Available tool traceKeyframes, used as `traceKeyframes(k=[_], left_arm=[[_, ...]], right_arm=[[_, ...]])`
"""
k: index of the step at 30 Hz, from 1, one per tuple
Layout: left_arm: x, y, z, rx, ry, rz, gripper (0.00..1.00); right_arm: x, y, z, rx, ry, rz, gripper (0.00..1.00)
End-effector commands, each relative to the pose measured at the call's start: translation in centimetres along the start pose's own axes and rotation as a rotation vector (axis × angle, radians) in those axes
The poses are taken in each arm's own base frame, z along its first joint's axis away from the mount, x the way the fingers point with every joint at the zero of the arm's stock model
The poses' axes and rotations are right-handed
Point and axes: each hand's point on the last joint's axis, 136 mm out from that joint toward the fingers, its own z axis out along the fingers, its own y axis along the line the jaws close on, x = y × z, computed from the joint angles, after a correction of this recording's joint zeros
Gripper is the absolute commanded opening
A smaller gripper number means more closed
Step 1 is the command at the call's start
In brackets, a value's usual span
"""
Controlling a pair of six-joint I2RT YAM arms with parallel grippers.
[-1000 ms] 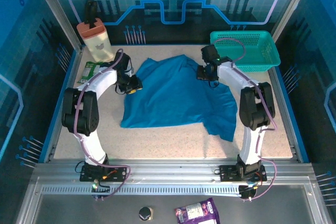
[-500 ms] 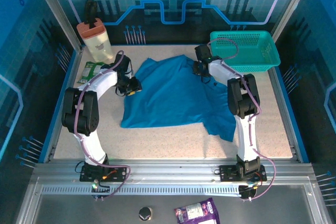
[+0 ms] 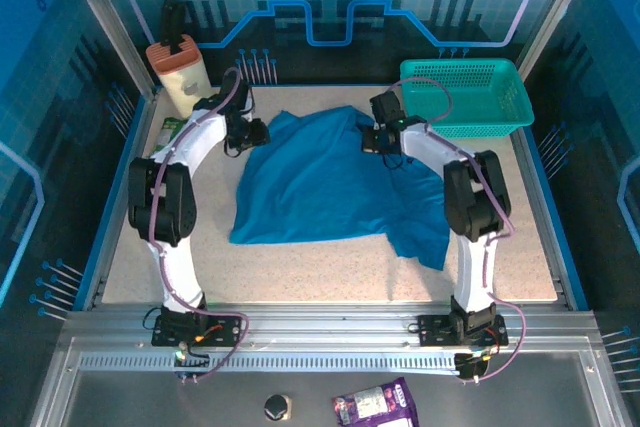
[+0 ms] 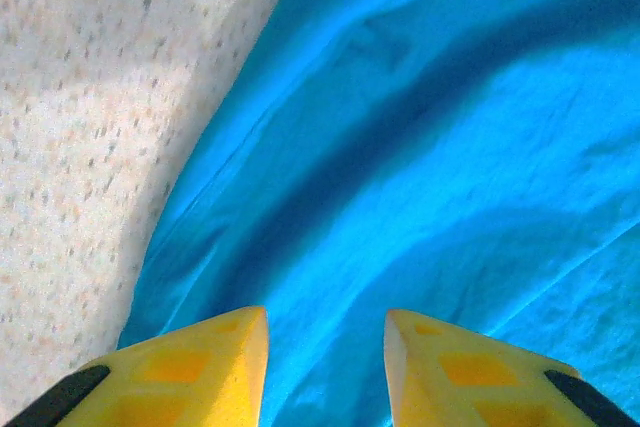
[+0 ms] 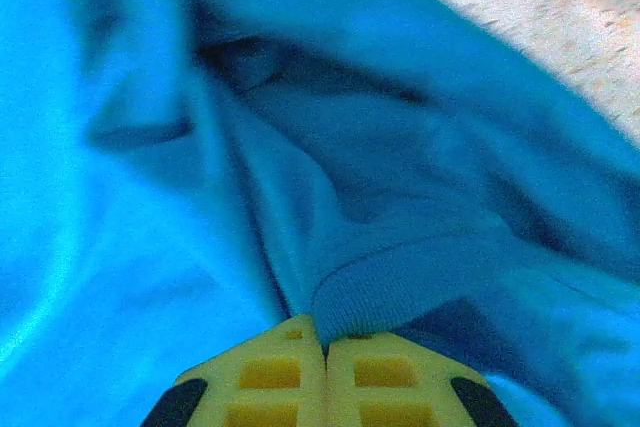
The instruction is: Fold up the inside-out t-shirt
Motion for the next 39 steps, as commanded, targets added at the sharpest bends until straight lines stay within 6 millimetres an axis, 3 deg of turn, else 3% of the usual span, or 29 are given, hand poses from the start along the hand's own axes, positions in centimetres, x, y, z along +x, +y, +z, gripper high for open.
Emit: traceKeyframes(k=[1, 4, 7, 10, 14, 17, 19, 25, 33, 39], left_arm=[[-0.6, -1.1, 0.8, 0.026, 0.019, 0.049, 0.36], [-0.7, -3.1, 1.6, 0.094, 0.024, 0.074, 0.37], [-0.1, -4.6, 2.9, 0.092, 0.048, 0.12, 0.37], [1.0, -6.4, 4.4, 0.097, 0.079, 0.181, 0.38], [2.9, -8.9, 6.4, 0.073, 0.115, 0.3, 0.38], [4.1, -10.7, 7.7, 0.04, 0.117, 0.415, 0.38], [4.7, -11.9, 8.6, 0.026, 0.109, 0.484, 0.38], [6.2, -14.9, 10.9, -0.008, 0.088, 0.691, 0.4], [4.8, -14.0, 13.8, -0.203, 0.056, 0.785, 0.43], [4.2, -13.1, 14.3, -0.251, 0.063, 0.817, 0.36]], right_arm=[[3.1, 4.5, -5.2, -0.148, 0.014, -0.114, 0.0], [8.8, 5.5, -7.3, -0.185, 0.098, -0.175, 0.0], [14.2, 4.9, -8.5, -0.191, 0.2, -0.186, 0.0], [18.7, 2.9, -8.9, -0.162, 0.293, -0.143, 0.0], [21.9, -1.8, -9.3, 0.021, 0.378, -0.102, 0.0], [23.2, -4.9, -9.5, 0.14, 0.416, -0.084, 0.0], [23.6, -5.9, -9.3, 0.156, 0.428, -0.043, 0.0], [22.5, -6.7, -9.3, 0.151, 0.401, 0.023, 0.0], [22.0, -6.3, -9.7, 0.142, 0.401, 0.026, 0.0], [21.3, -6.5, -10.2, 0.159, 0.38, 0.021, 0.0]])
